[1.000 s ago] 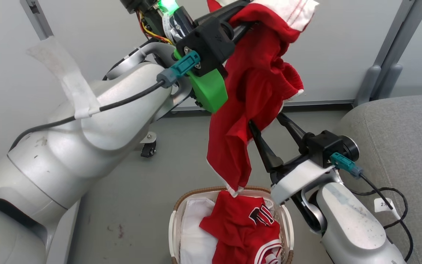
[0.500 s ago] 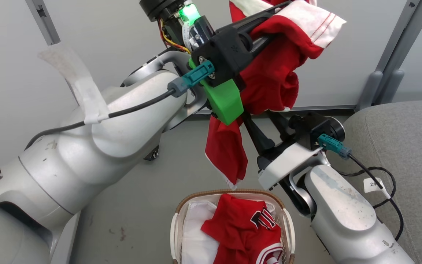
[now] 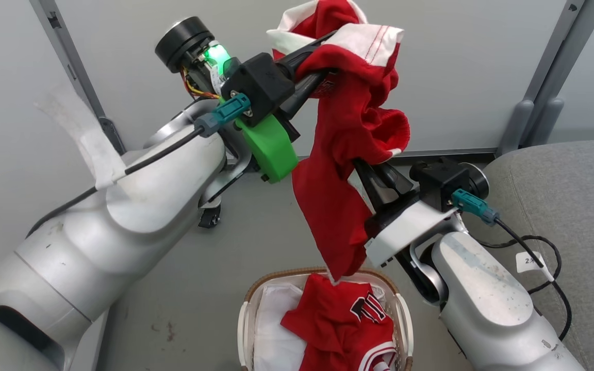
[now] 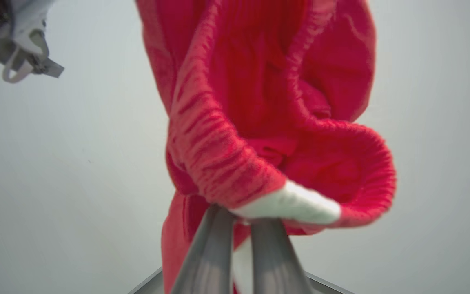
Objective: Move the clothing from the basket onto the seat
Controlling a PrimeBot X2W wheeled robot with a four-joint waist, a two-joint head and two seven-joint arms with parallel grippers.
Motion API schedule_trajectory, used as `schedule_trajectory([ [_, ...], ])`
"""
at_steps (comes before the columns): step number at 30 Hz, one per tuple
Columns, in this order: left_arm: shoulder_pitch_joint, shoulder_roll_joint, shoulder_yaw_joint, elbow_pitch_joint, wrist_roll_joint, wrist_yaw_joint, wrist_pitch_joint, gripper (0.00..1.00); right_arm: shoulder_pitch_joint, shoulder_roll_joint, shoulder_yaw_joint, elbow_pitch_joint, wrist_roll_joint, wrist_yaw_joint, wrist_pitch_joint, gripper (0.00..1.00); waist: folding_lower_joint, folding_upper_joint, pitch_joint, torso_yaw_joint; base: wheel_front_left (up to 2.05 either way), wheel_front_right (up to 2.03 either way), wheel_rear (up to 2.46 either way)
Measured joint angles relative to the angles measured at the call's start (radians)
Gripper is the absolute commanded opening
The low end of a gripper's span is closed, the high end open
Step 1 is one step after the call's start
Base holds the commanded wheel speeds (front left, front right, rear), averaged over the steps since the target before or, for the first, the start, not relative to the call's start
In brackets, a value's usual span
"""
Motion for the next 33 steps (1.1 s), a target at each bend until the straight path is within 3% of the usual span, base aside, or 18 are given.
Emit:
schedule_trajectory([
  [2, 0.020, 0.001, 0.002, 0.009, -0.010, 0.000, 0.000, 0.00, 0.001, 0.000, -0.007, -0.003, 0.000, 0.000, 0.000, 0.00, 0.0000, 0.0000, 0.000, -0.001, 0.00, 0.00, 0.00],
  [3, 0.034, 0.000, 0.004, 0.014, -0.017, 0.000, 0.000, 0.13, 0.002, 0.000, -0.012, -0.003, 0.000, 0.000, 0.000, 0.00, 0.0000, 0.0000, 0.000, -0.001, 0.00, 0.00, 0.00],
  [4, 0.049, 0.000, 0.006, 0.023, -0.027, 0.000, 0.000, 0.36, 0.004, 0.000, -0.016, -0.004, -0.003, 0.000, 0.000, 0.00, 0.0000, 0.0000, 0.001, -0.002, 0.00, 0.00, 0.00],
  [5, 0.063, 0.000, 0.006, 0.032, -0.036, 0.000, 0.000, 0.86, 0.005, 0.000, -0.021, -0.004, -0.006, 0.000, 0.000, 0.00, 0.0000, 0.0000, 0.001, -0.002, 0.00, 0.00, 0.00],
  [6, 0.081, 0.001, 0.005, 0.042, -0.045, 0.000, 0.000, 1.00, 0.006, 0.000, -0.032, -0.005, -0.012, 0.000, 0.000, 0.00, 0.0000, 0.0000, 0.001, -0.003, 0.00, 0.00, 0.00],
  [19, 0.398, -0.042, 0.171, 0.063, -0.067, 0.000, 0.000, 1.00, 0.009, 0.000, -0.104, -0.015, -0.040, 0.000, 0.000, 0.00, 0.0000, 0.0000, 0.023, -0.017, 0.00, 0.00, 0.00],
  [33, 0.727, -0.136, 0.396, 0.037, 0.025, 0.000, 0.000, 1.00, 0.012, -0.001, -0.211, -0.030, -0.098, 0.000, 0.000, 0.00, 0.0000, 0.0000, 0.048, -0.043, 0.00, 0.00, 0.00],
])
